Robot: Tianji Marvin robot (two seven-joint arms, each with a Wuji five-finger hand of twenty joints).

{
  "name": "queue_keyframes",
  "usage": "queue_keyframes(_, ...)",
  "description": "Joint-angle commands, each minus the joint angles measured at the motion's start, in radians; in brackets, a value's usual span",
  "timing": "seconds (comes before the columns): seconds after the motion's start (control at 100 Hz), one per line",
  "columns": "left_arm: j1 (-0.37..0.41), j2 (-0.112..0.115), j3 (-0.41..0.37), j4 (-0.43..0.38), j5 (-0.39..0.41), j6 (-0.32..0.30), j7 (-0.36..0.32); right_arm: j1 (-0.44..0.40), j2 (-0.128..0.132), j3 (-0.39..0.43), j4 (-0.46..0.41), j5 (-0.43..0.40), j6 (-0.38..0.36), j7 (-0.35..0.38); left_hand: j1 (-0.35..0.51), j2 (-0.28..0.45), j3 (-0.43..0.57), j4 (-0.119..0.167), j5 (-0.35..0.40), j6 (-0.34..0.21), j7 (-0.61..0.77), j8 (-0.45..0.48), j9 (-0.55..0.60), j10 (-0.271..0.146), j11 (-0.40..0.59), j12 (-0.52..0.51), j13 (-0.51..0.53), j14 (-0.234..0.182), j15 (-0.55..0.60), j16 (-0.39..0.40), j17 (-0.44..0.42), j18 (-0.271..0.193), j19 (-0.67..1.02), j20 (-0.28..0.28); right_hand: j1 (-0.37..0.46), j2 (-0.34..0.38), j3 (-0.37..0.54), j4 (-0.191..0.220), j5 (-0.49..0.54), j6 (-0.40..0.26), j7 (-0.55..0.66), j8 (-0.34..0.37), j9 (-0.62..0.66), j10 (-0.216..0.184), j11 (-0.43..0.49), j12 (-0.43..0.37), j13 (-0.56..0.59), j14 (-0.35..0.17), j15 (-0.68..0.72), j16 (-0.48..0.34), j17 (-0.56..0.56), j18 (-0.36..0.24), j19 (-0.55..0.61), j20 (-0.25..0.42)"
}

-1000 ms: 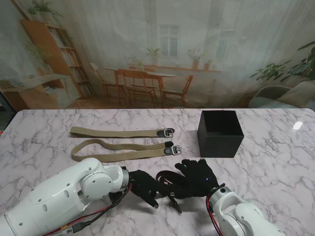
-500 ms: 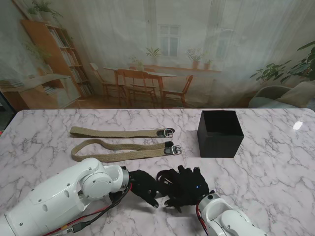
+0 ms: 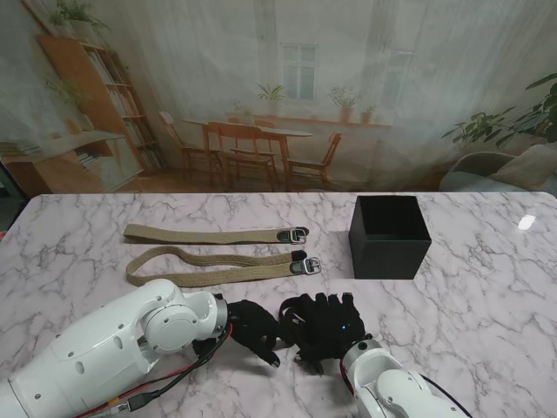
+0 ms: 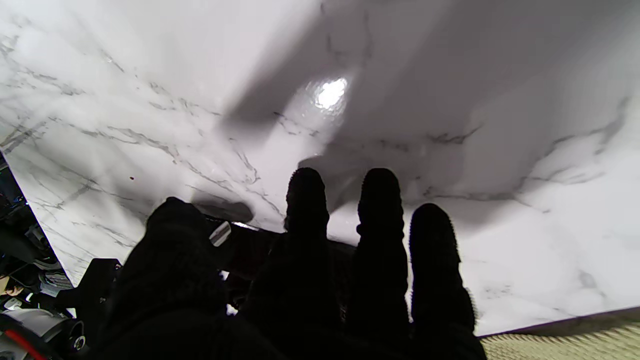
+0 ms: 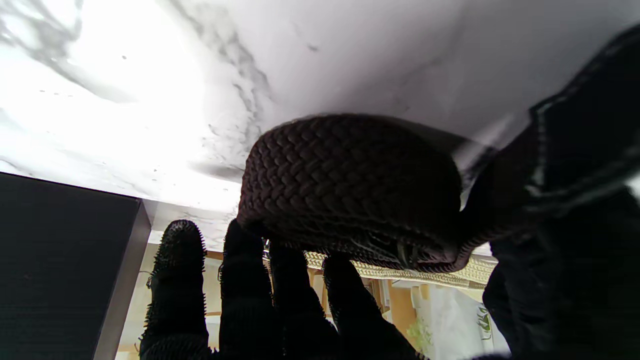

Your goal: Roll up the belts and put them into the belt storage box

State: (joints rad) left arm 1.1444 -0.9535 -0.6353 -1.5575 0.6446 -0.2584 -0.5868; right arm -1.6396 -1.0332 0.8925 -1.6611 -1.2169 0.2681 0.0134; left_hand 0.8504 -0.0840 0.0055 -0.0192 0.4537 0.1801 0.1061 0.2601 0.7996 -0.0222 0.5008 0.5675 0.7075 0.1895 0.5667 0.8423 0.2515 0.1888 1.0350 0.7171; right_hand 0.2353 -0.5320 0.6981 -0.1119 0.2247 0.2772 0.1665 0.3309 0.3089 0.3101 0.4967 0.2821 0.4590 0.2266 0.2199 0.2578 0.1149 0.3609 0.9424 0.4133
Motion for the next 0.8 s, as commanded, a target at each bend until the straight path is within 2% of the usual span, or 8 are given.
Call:
queue_keyframes(0.0, 0.027, 0.009, -0.003, 0.031, 0.020, 0.004, -0.028, 0.001, -0.004, -0.005, 0.012, 0.002, 0.015, -0.008, -0.026, 0.026, -0.025, 0.008, -0.032, 0.031, -0.022, -0.016, -0.095, 0.184, -0.249, -0.132, -0.023, 0.047, -0.093, -0.050, -0.005, 0.014, 0.004, 0.015, 0.063, -0.038, -0.050, 0.029, 0.084, 0.057, 0.086, 0.076, 0.040, -0.006, 0.066, 0.048, 0.043, -0.014, 0.083, 0.050, 0.027, -0.011, 0.053, 0.025)
queue_keyframes(0.24, 0.060, 0.011, -0.046, 0.012, 0.042, -0.012, -0.039, 0.009, -0.008, -0.013, 0.024, 0.012, 0.031, -0.031, -0.025, 0.026, -0.025, 0.008, -0.022, 0.026, -0.017, -0.013, -0.093, 0.183, -0.251, -0.134, -0.024, 0.048, -0.094, -0.051, -0.006, 0.014, 0.003, 0.015, 0.309, -0.002, -0.196, 0.060, 0.163, 0.020, 0.192, 0.227, 0.164, -0.038, 0.232, 0.198, 0.163, -0.044, 0.336, 0.182, 0.141, -0.071, 0.235, 0.066)
queue_keyframes(0.29, 0.071, 0.012, -0.061, 0.004, 0.050, -0.018, -0.042, 0.010, -0.008, -0.013, 0.029, 0.014, 0.028, -0.040, -0.026, 0.027, -0.025, 0.008, -0.021, 0.025, -0.017, -0.012, -0.093, 0.182, -0.251, -0.134, -0.022, 0.046, -0.093, -0.051, -0.006, 0.014, 0.002, 0.015, 0.328, -0.011, -0.160, 0.071, 0.167, 0.015, 0.202, 0.235, 0.190, -0.053, 0.262, 0.225, 0.191, -0.056, 0.380, 0.204, 0.159, -0.075, 0.249, 0.070)
queue_keyframes(0.35, 0.088, 0.013, -0.083, -0.007, 0.061, -0.028, -0.045, 0.011, -0.009, -0.012, 0.034, 0.016, 0.023, -0.050, -0.026, 0.027, -0.025, 0.008, -0.018, 0.023, -0.015, -0.011, -0.091, 0.183, -0.250, -0.133, -0.022, 0.048, -0.093, -0.051, -0.006, 0.014, 0.002, 0.015, 0.207, -0.088, 0.172, 0.027, 0.156, 0.006, 0.194, 0.214, 0.214, -0.087, 0.305, 0.264, 0.217, -0.078, 0.436, 0.233, 0.170, -0.080, 0.260, 0.074)
queue_keyframes(0.4, 0.106, 0.014, -0.105, -0.020, 0.074, -0.036, -0.048, 0.012, -0.008, -0.010, 0.038, 0.014, 0.014, -0.056, -0.025, 0.027, -0.025, 0.008, -0.016, 0.024, -0.014, -0.011, -0.090, 0.183, -0.250, -0.133, -0.022, 0.046, -0.093, -0.051, -0.005, 0.014, 0.002, 0.015, 0.178, -0.109, 0.256, 0.010, 0.125, 0.001, 0.152, 0.175, 0.232, -0.122, 0.345, 0.290, 0.233, -0.098, 0.474, 0.254, 0.175, -0.083, 0.265, 0.077)
queue_keyframes(0.62, 0.192, 0.013, -0.217, -0.080, 0.132, -0.082, -0.053, 0.017, -0.006, -0.007, 0.049, 0.012, -0.011, -0.058, -0.026, 0.027, -0.025, 0.008, -0.007, 0.019, -0.010, -0.007, -0.083, 0.180, -0.248, -0.133, -0.018, 0.046, -0.094, -0.052, -0.002, 0.013, 0.003, 0.015, 0.165, -0.122, 0.227, -0.001, -0.024, -0.084, 0.080, 0.073, 0.279, -0.197, 0.426, 0.349, 0.259, -0.127, 0.524, 0.284, 0.181, -0.088, 0.272, 0.089)
queue_keyframes(0.72, 0.226, 0.013, -0.261, -0.105, 0.155, -0.098, -0.055, 0.020, -0.006, -0.008, 0.057, 0.011, -0.021, -0.070, -0.027, 0.030, -0.025, 0.008, 0.014, -0.001, 0.002, 0.000, -0.081, 0.179, -0.248, -0.132, -0.020, 0.046, -0.097, -0.054, -0.003, 0.013, 0.002, 0.015, 0.151, -0.120, 0.179, -0.002, -0.055, -0.051, 0.192, -0.040, 0.291, -0.205, 0.438, 0.375, 0.266, -0.130, 0.519, 0.283, 0.181, -0.087, 0.269, 0.095)
queue_keyframes(0.79, 0.251, 0.012, -0.296, -0.124, 0.176, -0.114, -0.055, 0.021, -0.006, -0.008, 0.060, 0.012, -0.023, -0.076, -0.028, 0.033, -0.025, 0.008, 0.039, -0.028, 0.019, 0.011, -0.081, 0.177, -0.249, -0.132, -0.023, 0.044, -0.102, -0.057, -0.004, 0.013, -0.001, 0.013, 0.139, -0.113, 0.136, -0.009, -0.052, -0.029, 0.222, -0.059, 0.297, -0.207, 0.452, 0.383, 0.270, -0.130, 0.521, 0.284, 0.181, -0.085, 0.265, 0.094)
